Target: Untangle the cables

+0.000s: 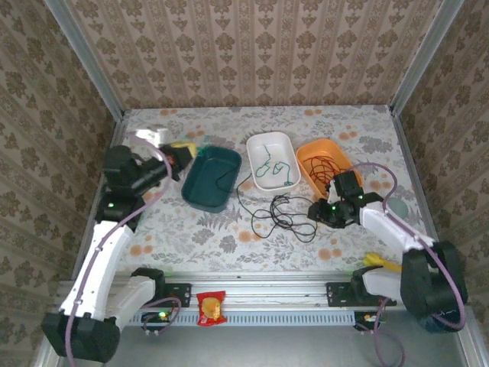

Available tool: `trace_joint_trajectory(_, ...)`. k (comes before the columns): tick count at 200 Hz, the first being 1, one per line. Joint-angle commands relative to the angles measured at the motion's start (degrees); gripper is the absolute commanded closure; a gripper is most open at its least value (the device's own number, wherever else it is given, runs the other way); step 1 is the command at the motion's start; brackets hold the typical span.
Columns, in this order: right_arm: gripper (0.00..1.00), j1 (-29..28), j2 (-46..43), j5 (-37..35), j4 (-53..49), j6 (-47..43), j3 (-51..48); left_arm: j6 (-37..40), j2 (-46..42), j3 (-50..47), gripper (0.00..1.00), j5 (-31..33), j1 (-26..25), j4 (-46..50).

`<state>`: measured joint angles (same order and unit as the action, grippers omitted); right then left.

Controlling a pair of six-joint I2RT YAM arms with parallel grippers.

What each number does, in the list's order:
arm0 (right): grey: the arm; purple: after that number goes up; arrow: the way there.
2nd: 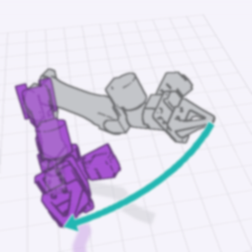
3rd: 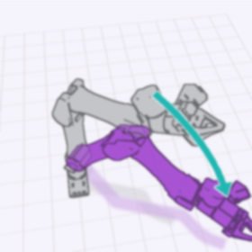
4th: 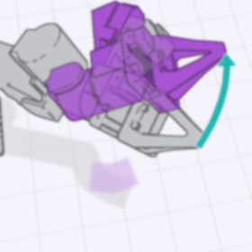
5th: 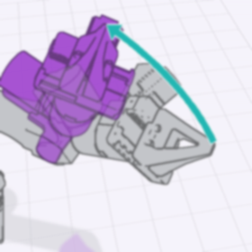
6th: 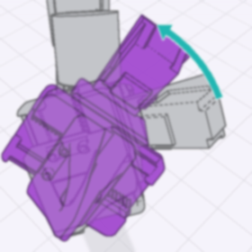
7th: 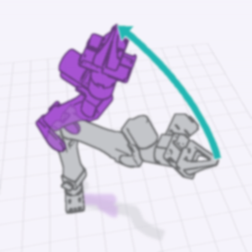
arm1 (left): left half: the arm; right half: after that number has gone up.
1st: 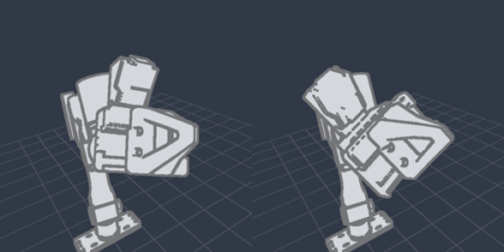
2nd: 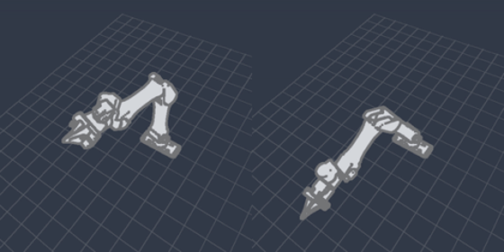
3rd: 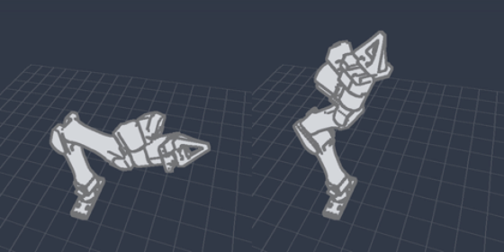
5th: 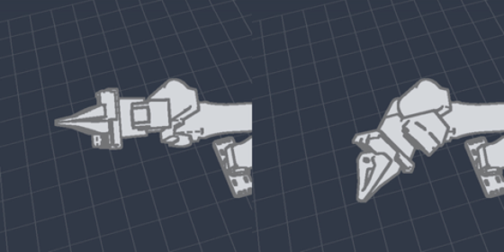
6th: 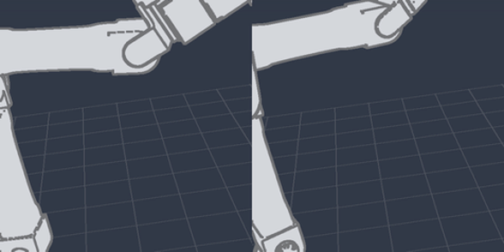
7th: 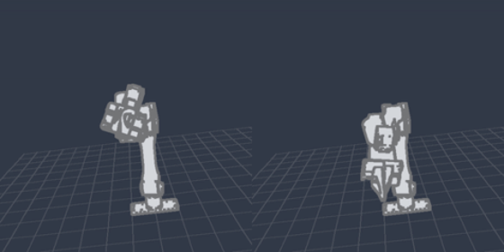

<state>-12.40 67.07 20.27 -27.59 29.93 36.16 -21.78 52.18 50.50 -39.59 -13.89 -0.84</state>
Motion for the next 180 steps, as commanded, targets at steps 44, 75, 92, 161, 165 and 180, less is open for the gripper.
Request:
trace_joint_trajectory(44, 0.45, -9.5, -11.5, 12.0, 12.0, -1.2, 10.8, -2.4, 6.3, -5.3, 1.0, -1.0, -15.6, -13.3)
trace_joint_trajectory(75, 0.46, -11.8, -6.9, 23.6, 20.4, 2.4, 14.9, -2.7, 9.5, -5.9, 1.0, 1.2, -19.8, -16.4)
trace_joint_trajectory(92, 0.48, -14.0, -4.4, 24.6, 21.8, 2.2, 16.6, -2.5, 10.3, -5.7, 1.0, 1.8, -21.0, -16.8)
trace_joint_trajectory(161, 0.58, -15.0, 2.1, 23.2, 28.1, 5.8, 18.8, -2.9, 10.8, -6.1, 1.0, 2.2, -22.7, -17.5)
trace_joint_trajectory(165, 0.59, -15.0, 2.3, 23.4, 28.7, 6.0, 18.9, -2.9, 10.8, -6.2, 1.0, 2.1, -22.8, -17.5)
trace_joint_trajectory(180, 0.6, -15.0, 2.7, 23.5, 29.8, 6.9, 19.0, -3.0, 10.6, -6.4, 1.0, 2.0, -22.9, -17.4)
